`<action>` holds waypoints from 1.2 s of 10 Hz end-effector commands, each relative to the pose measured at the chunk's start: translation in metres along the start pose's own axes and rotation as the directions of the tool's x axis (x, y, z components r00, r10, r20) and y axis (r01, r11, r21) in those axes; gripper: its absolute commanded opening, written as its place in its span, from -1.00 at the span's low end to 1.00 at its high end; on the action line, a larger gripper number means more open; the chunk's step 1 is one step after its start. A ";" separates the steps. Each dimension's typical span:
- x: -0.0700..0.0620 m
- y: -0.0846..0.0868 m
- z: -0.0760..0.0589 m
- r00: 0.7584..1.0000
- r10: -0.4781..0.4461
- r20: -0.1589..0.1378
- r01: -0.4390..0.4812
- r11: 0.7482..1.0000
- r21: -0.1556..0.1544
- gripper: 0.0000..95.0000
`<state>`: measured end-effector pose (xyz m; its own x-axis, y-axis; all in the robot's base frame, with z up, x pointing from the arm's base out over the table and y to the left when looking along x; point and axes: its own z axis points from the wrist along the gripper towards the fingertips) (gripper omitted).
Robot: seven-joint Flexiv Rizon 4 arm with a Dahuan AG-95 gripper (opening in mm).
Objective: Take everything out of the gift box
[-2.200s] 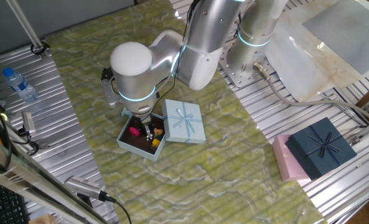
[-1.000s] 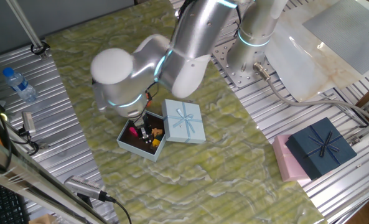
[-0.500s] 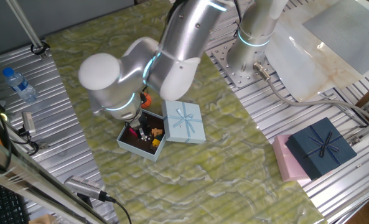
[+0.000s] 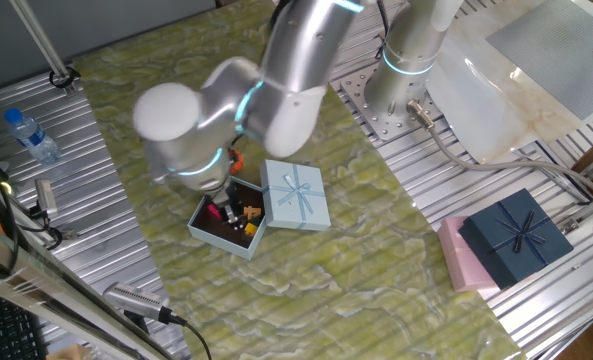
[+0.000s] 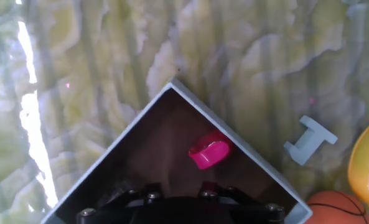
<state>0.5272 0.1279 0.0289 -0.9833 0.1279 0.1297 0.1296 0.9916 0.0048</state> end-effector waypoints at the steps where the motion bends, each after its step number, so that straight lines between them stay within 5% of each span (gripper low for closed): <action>1: -0.004 0.001 0.001 0.997 0.005 0.076 -0.005 1.000 0.007 -0.60; 4: -0.004 0.001 0.001 0.990 -0.001 0.141 0.001 1.000 -0.002 -0.60; 6: -0.004 0.001 0.001 0.990 0.000 0.143 0.001 1.000 -0.009 -0.60; 7: -0.004 0.001 0.001 0.990 0.000 0.143 0.001 1.000 -0.010 -0.20; 12: 0.005 0.004 0.008 0.991 0.008 0.133 -0.006 1.000 -0.015 -0.20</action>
<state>0.5215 0.1294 0.0207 -0.9903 0.1389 -0.0096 0.1388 0.9902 0.0128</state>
